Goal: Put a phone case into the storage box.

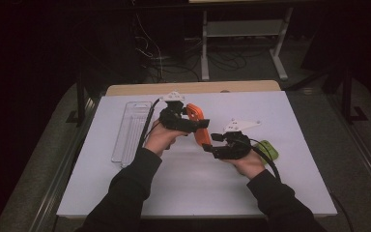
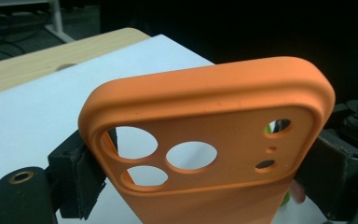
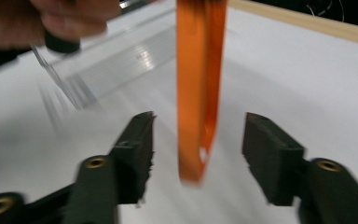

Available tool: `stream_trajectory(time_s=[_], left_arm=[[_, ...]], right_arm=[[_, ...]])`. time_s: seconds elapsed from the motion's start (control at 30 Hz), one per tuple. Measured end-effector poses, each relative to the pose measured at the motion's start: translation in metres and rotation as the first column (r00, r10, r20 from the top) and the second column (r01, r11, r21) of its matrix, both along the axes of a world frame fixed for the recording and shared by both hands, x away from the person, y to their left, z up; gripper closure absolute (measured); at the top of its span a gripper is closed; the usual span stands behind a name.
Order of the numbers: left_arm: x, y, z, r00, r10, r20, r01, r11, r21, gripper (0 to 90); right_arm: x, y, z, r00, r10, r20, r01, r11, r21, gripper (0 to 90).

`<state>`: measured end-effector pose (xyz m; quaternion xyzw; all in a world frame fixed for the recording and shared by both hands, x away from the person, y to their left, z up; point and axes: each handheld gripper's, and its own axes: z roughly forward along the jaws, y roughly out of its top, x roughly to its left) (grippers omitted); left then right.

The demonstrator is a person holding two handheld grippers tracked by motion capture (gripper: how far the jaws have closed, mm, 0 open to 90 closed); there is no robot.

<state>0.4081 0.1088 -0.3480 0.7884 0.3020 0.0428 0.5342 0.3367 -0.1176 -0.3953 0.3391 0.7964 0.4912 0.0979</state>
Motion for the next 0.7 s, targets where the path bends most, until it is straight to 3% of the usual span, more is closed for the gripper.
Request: stream_trajectory(time_s=[0.2,0.3,0.4,0.5,0.7], left_arm=[[0.006,0.015,0.013,0.9991,0.041,0.008,-0.041,0.999,0.015,12.9],[0.01,0.022,0.02,0.9975,0.063,0.031,-0.064,0.9974,0.032,12.9],[0.015,0.029,0.026,0.9954,0.082,0.05,-0.084,0.9951,0.052,12.9],[0.021,0.037,0.033,0.9906,0.118,0.069,-0.122,0.9907,0.06,12.9],[0.033,0.059,0.045,0.9743,0.201,0.101,-0.209,0.9758,0.066,13.0]], right_arm=[[-0.005,-0.009,-0.004,0.9996,-0.021,-0.02,0.02,0.9972,-0.072,21.1],[-0.01,-0.015,-0.009,0.9995,-0.029,-0.013,0.027,0.9936,-0.11,12.5],[-0.016,-0.023,-0.013,0.9989,-0.046,0.005,0.046,0.9927,-0.111,7.0],[-0.021,-0.033,-0.016,0.9986,-0.051,-0.011,0.05,0.9929,-0.108,0.8],[-0.033,-0.054,-0.022,0.9976,-0.065,0.025,0.068,0.9874,-0.143,0.1]])
